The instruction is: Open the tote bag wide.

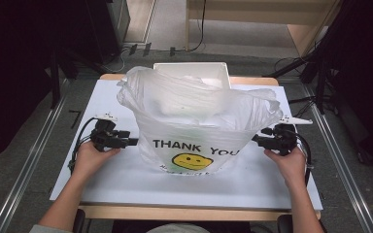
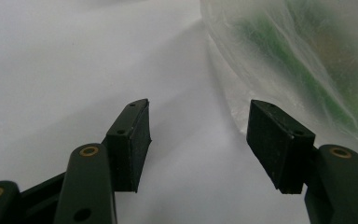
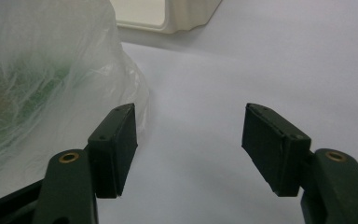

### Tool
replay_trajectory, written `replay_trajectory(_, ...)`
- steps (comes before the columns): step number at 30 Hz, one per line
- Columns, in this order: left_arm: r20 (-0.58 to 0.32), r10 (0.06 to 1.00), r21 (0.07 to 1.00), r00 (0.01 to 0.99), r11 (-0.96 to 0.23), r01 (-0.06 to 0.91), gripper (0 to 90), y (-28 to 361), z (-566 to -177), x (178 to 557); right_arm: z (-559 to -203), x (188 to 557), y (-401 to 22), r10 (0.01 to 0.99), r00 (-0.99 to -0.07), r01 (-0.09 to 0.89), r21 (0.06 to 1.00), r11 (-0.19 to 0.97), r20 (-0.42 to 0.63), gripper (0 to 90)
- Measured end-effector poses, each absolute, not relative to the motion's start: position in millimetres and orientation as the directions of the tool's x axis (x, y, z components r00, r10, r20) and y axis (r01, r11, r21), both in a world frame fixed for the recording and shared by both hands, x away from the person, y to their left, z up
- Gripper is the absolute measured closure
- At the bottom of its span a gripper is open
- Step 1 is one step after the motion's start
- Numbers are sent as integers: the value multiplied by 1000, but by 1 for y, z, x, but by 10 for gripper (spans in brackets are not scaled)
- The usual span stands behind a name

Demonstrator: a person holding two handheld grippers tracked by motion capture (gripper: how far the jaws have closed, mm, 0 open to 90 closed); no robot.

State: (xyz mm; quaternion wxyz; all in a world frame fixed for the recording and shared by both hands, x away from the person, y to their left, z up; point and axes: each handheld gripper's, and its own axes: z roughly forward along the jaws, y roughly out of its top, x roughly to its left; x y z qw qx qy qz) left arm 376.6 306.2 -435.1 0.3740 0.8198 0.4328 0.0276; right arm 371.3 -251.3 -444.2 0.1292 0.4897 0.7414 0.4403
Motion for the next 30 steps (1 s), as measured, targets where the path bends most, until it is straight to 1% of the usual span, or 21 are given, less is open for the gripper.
replay_trajectory(6, -289, 728, 635, 622, -341, 693, 404, 306, -436, 378, -445, 373, -250, 833, -493, 619, 774, 132, 252, 398)
replay_trajectory(14, -274, 738, 638, 616, -340, 691, 414, 307, -437, 380, -447, 376, -248, 836, -493, 609, 782, 133, 242, 397)
replay_trajectory(30, -282, 734, 643, 618, -333, 689, 434, 309, -436, 375, -445, 375, -241, 833, -511, 601, 781, 169, 212, 399)
